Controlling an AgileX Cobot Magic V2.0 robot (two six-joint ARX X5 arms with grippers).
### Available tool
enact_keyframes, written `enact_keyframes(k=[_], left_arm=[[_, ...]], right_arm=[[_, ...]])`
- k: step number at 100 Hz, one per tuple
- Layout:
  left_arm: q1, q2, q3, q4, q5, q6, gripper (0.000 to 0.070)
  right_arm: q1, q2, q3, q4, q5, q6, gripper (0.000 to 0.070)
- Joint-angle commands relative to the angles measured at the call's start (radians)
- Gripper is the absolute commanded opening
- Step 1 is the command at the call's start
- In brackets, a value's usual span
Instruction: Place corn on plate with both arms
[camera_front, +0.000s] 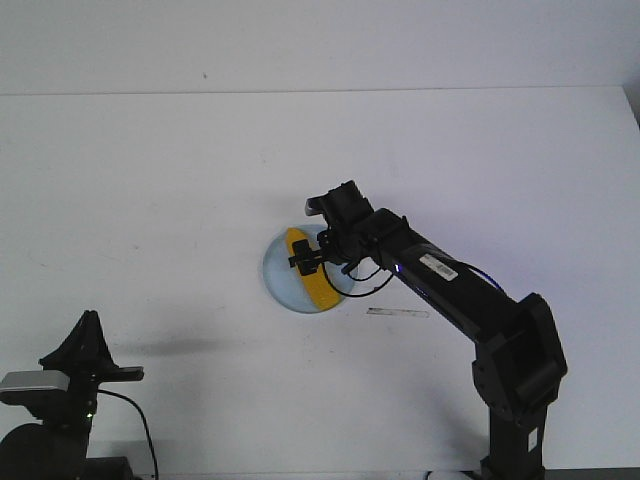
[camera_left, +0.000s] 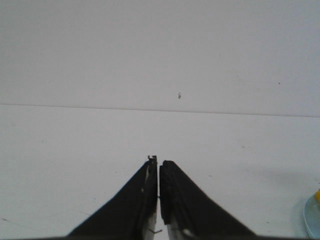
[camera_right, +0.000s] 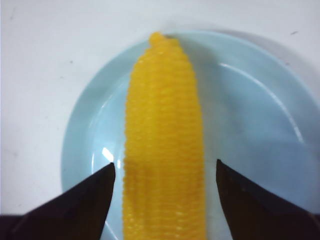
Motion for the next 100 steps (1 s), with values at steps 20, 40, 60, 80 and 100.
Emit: enact_keyframes(k=[20, 40, 60, 80, 100], left_arm=[[0.003, -0.002, 0.006, 0.011, -0.002, 0.013, 0.0001], [0.003, -0.002, 0.006, 0.011, -0.002, 0.013, 0.0001], [0.003, -0.002, 0.006, 0.011, -0.002, 0.013, 0.0001], [0.003, -0.002, 0.006, 0.011, -0.002, 0.013, 0.0001], [0.003, -0.002, 0.006, 0.011, -0.002, 0.013, 0.0001]], right_arm=[[0.001, -0.113, 0.034, -0.076, 0.284, -0.132, 0.0361], [-0.033, -0.199, -0.015, -0.101, 0.398, -0.195, 0.0111], [-0.100, -0.353, -0.217, 0.042, 0.401, -0.276, 0.0055], [-0.214, -0.572, -0.532, 0.311, 0.398, -0.335, 0.0054], [-0.370, -0.760, -0.779, 0.519, 0.393, -0.338, 0.0054]])
